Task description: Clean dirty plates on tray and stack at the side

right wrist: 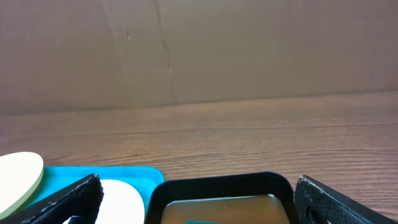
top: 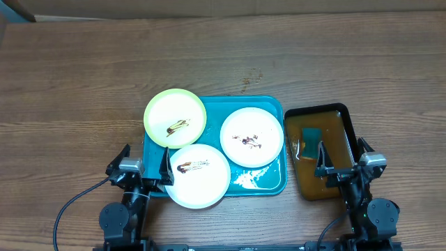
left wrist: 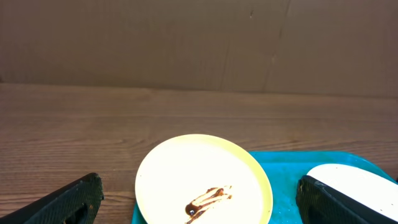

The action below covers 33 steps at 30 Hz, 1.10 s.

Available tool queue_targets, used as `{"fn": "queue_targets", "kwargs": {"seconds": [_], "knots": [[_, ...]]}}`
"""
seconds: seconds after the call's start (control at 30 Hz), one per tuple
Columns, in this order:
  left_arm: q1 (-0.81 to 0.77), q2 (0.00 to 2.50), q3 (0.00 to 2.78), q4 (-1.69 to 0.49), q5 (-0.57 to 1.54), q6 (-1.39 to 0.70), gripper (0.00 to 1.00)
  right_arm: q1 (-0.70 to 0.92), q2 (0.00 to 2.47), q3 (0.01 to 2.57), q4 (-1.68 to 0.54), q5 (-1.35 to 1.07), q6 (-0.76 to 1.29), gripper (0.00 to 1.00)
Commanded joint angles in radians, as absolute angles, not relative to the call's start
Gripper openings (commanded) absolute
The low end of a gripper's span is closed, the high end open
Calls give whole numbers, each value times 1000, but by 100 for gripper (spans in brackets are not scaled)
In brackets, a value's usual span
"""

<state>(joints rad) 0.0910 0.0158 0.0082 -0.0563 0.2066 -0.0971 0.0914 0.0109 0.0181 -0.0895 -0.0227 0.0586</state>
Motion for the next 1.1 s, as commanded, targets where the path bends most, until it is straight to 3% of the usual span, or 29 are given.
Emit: {"fn": "queue_targets", "kwargs": {"seconds": [0.0,0.9,1.07], "knots": [[84,7,5,-56,218,-82,100,84,3,8,-83,-27,55,100],[84,7,5,-54,223,-83,100,84,3,8,-83,-20,55,100],[84,8,5,-55,226,-185,100,84,3,8,-83,-21,55,100]]}}
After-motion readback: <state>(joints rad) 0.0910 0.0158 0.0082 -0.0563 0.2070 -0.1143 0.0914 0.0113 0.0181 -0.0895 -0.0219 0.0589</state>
